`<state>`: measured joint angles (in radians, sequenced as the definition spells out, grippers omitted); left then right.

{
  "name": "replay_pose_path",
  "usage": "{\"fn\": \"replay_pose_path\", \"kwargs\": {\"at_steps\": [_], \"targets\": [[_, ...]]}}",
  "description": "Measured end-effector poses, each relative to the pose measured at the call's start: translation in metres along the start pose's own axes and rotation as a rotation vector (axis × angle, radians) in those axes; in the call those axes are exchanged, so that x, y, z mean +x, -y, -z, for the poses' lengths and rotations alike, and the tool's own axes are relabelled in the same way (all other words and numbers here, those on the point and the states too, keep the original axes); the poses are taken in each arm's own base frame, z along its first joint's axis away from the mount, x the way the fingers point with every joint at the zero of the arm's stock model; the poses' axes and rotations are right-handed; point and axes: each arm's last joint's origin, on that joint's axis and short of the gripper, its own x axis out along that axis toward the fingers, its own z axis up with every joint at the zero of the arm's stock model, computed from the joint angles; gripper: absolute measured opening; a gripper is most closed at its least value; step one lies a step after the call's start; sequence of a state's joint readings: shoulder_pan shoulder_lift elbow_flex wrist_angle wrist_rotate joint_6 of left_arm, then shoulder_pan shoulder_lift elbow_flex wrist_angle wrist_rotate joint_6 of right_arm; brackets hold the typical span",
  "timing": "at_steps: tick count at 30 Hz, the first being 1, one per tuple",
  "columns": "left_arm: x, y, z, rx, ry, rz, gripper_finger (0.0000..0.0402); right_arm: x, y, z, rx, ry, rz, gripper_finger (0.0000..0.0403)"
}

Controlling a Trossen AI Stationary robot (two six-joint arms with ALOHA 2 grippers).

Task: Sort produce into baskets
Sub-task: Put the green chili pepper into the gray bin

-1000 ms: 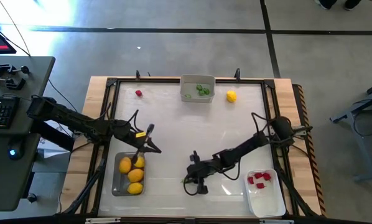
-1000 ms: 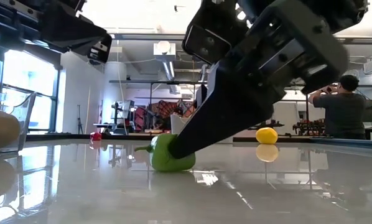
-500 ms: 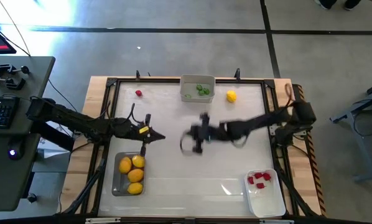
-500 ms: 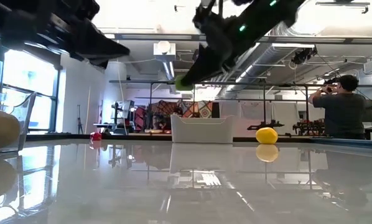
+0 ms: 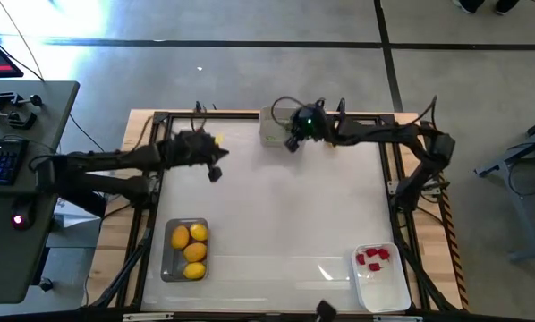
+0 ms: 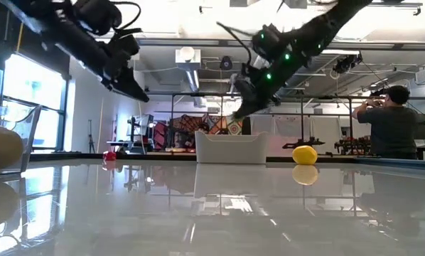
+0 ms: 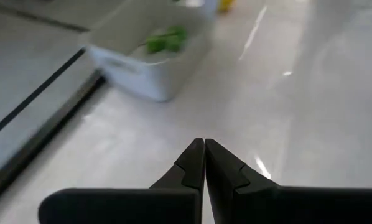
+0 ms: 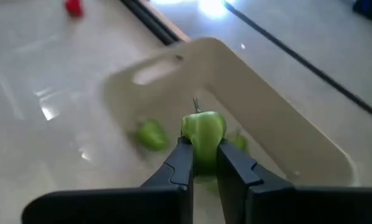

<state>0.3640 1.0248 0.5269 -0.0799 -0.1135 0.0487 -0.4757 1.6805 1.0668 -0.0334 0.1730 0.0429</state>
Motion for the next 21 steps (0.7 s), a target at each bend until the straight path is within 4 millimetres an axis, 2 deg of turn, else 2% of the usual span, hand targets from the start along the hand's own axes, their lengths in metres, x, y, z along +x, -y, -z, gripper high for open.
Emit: {"fn": "replay_pose_path", "kwargs": {"at_steps": [4, 8, 11, 15, 21], "targets": [[-0.006, -0.027, -0.017, -0.053, -0.089, -0.092, 0.0, 0.015, 0.024, 0.008, 0.04, -0.044, 0.016, 0.0029], [-0.006, -0.047, -0.027, -0.1, -0.178, -0.127, 0.0, 0.032, 0.032, 0.022, 0.029, -0.108, 0.024, 0.003], [0.0, -0.056, -0.03, -0.121, -0.256, -0.134, 0.0, 0.035, 0.034, 0.024, 0.033, -0.116, 0.028, 0.0043], [0.013, -0.066, -0.03, -0.116, -0.365, -0.14, 0.0, 0.034, 0.033, 0.023, 0.034, -0.112, 0.027, 0.0081], [0.03, -0.073, -0.025, -0.093, -0.524, -0.127, 0.0011, 0.033, 0.033, 0.022, 0.063, -0.11, 0.043, 0.0167]]}}
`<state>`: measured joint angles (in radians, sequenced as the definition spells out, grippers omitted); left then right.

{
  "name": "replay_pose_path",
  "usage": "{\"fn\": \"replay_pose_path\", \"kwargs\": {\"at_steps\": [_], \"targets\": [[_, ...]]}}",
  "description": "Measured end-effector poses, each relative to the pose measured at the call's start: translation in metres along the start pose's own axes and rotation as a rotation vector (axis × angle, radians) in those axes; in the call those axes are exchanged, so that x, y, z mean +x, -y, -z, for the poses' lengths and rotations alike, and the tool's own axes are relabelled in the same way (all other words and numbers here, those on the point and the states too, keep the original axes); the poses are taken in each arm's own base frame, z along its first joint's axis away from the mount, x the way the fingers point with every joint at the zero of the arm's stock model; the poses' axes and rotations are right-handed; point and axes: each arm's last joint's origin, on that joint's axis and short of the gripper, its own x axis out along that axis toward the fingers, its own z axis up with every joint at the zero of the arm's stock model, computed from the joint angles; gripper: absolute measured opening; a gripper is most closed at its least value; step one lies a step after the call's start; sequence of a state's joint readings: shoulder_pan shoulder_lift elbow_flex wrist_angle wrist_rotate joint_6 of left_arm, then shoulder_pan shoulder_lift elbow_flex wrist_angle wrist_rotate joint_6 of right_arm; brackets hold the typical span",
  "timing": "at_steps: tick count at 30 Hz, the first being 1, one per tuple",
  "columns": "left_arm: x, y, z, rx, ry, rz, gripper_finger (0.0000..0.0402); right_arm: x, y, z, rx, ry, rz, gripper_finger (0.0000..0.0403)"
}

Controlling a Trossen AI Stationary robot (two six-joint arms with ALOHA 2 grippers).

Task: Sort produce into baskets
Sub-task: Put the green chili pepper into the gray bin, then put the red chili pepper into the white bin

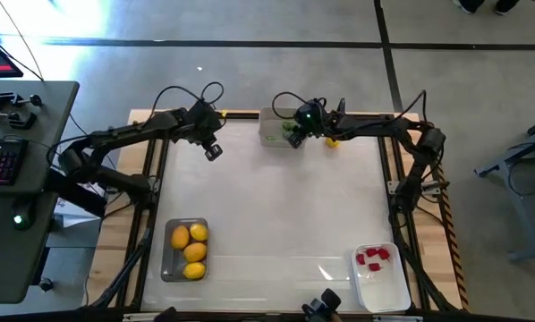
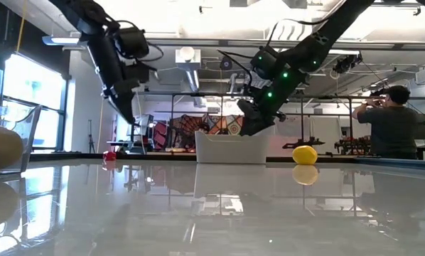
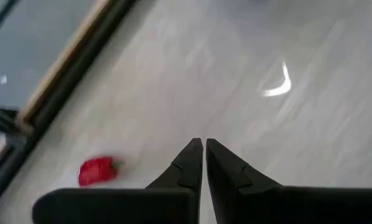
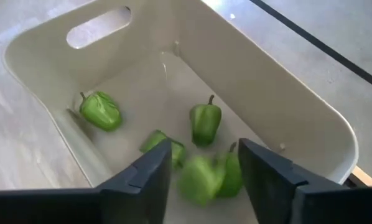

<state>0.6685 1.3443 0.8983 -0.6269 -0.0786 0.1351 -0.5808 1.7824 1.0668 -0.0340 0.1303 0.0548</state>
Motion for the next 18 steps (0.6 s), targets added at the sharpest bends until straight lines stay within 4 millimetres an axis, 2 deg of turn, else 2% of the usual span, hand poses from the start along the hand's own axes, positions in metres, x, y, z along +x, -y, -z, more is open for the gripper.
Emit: {"fn": "replay_pose_path", "kwargs": {"at_steps": [6, 13, 18], "targets": [[0.008, -0.005, 0.0, 0.054, -0.132, -0.073, 0.0036, -0.004, -0.003, -0.001, 0.016, -0.005, -0.007, 0.0213], [0.01, -0.014, -0.007, 0.094, -0.166, -0.163, 0.0092, -0.044, -0.025, -0.016, -0.025, 0.077, -0.04, 0.0216], [0.027, -0.02, -0.001, 0.19, -0.286, -0.136, 0.0143, -0.07, -0.037, -0.025, -0.069, 0.145, -0.076, 0.0216]]}}
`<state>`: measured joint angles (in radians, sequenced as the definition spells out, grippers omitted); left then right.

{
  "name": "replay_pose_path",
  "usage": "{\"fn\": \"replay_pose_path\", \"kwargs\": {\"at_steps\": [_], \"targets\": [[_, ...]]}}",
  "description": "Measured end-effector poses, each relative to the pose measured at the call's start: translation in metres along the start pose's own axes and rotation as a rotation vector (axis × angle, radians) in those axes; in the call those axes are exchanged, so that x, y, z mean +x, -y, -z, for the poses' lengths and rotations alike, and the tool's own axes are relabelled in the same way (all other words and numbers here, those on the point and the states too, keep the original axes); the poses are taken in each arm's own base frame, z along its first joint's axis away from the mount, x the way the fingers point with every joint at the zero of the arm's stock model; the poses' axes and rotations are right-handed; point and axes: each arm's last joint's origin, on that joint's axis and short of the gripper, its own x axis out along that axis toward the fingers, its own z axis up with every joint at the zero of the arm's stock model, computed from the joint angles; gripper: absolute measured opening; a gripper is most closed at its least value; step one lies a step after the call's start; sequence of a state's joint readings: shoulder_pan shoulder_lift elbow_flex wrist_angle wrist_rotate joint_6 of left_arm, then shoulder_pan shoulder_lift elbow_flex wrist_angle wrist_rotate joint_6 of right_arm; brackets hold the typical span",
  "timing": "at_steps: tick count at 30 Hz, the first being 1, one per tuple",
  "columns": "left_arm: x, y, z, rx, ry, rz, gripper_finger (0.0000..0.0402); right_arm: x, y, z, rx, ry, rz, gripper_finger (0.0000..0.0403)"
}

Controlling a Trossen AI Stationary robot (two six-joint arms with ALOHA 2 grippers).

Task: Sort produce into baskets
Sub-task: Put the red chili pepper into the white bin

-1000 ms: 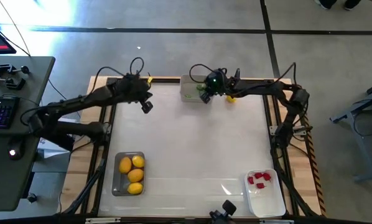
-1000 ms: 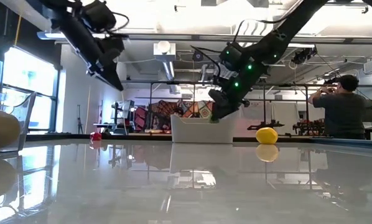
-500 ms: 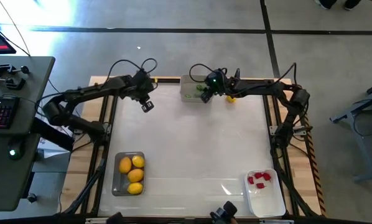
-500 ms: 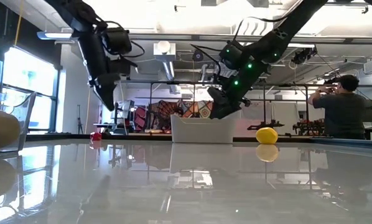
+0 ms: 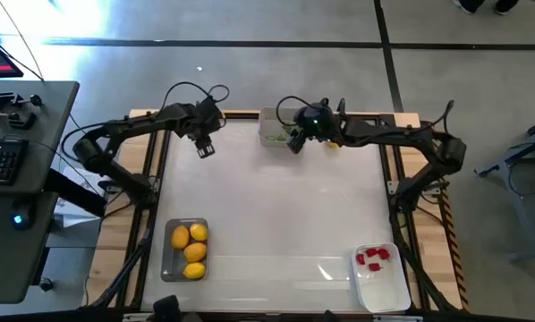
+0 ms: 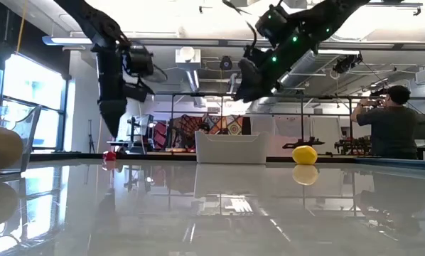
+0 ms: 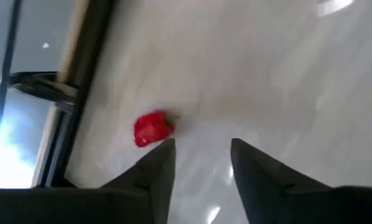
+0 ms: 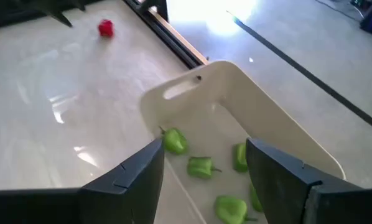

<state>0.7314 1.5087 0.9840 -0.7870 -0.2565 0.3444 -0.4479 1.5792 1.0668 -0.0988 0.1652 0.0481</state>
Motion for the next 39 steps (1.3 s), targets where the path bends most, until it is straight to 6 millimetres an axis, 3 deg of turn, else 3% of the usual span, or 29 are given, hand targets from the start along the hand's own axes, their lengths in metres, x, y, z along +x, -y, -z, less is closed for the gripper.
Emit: {"fn": "replay_pose_path", "kwargs": {"at_steps": [6, 12, 22, 27, 33, 39], "targets": [[0.023, 0.002, -0.004, 0.228, -0.1, -0.035, 0.0179, -0.006, -0.009, -0.002, -0.04, 0.014, -0.024, 0.0216], [0.047, 0.0, -0.007, 0.4, -0.211, -0.126, 0.018, -0.007, -0.012, 0.001, -0.053, -0.012, -0.029, 0.0216], [0.076, -0.003, -0.009, 0.458, -0.309, -0.174, 0.0159, -0.007, -0.011, 0.002, -0.074, -0.022, -0.029, 0.0216], [0.079, -0.005, -0.005, 0.459, -0.328, -0.146, 0.0133, -0.007, -0.011, 0.002, -0.074, -0.022, -0.029, 0.0216], [0.077, -0.005, -0.005, 0.46, -0.33, -0.15, 0.0069, -0.007, -0.012, 0.002, -0.076, -0.026, -0.03, 0.0216], [0.053, 0.005, -0.009, 0.426, -0.224, -0.113, 0.0037, -0.011, -0.026, 0.009, -0.12, -0.078, -0.062, 0.0215]]}}
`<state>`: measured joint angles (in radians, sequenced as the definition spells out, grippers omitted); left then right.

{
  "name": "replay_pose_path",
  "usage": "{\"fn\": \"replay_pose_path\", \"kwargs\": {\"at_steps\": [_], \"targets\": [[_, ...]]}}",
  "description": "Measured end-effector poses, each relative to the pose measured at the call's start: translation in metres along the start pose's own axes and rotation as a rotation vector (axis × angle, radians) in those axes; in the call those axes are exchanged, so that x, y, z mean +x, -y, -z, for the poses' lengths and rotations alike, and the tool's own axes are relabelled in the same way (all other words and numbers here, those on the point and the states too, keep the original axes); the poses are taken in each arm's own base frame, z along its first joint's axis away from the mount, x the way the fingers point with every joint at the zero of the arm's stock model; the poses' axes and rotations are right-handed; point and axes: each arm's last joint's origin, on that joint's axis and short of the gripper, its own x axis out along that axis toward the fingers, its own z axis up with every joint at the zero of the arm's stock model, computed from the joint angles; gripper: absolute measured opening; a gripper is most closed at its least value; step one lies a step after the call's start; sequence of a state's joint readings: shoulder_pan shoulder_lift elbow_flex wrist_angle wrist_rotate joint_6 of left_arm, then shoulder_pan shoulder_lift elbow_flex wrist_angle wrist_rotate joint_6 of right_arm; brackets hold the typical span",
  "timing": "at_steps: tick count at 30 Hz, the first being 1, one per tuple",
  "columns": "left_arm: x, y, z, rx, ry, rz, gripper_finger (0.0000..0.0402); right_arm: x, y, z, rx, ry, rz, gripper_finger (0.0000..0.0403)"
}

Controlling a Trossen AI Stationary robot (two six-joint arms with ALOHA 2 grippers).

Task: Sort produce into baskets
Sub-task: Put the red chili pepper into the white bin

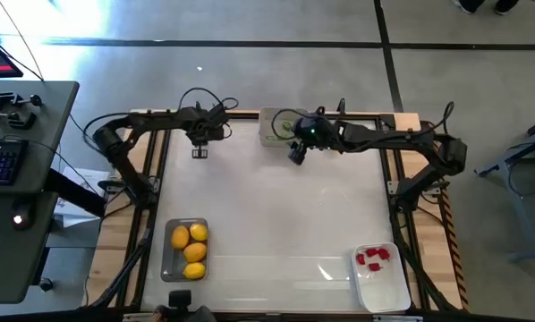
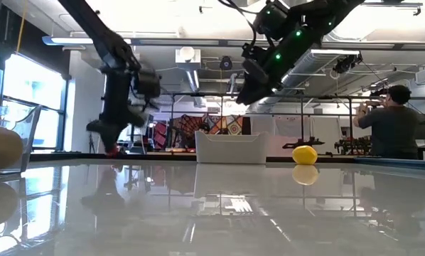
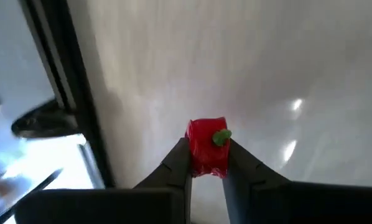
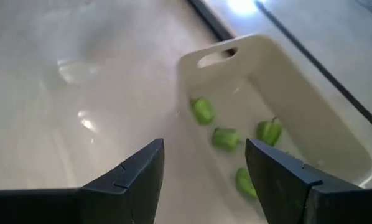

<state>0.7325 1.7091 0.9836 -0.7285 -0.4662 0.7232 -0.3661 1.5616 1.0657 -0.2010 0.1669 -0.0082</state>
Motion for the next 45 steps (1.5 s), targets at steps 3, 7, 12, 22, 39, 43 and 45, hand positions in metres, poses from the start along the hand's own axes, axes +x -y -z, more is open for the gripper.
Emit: {"fn": "replay_pose_path", "kwargs": {"at_steps": [3, 7, 12, 22, 39, 43, 45], "targets": [[-0.025, 0.003, 0.002, -0.095, 0.204, 0.118, 0.0037, -0.003, -0.016, 0.005, -0.039, -0.042, -0.035, 0.0215], [-0.062, 0.008, 0.005, -0.213, 0.523, 0.356, 0.0037, -0.009, -0.048, 0.013, -0.106, -0.05, -0.068, 0.0214], [-0.096, 0.017, 0.001, -0.309, 0.779, 0.607, 0.0037, -0.021, -0.099, 0.034, -0.214, 0.023, -0.026, 0.0193], [-0.132, 0.051, -0.047, -0.242, 1.046, 0.93, 0.0037, -0.059, -0.176, 0.064, -0.449, 0.3, -0.156, 0.0167], [-0.165, 0.095, -0.09, -0.133, 1.254, 1.076, 0.0043, -0.087, -0.201, 0.065, -0.741, 0.452, 0.07, 0.0293], [-0.173, 0.101, -0.092, -0.128, 1.273, 1.106, 0.0044, -0.088, -0.201, 0.061, -0.775, 0.488, 0.09, 0.0302], [-0.175, 0.106, -0.092, -0.112, 1.274, 1.111, 0.0044, -0.091, -0.202, 0.056, -0.774, 0.535, 0.104, 0.0302]]}}
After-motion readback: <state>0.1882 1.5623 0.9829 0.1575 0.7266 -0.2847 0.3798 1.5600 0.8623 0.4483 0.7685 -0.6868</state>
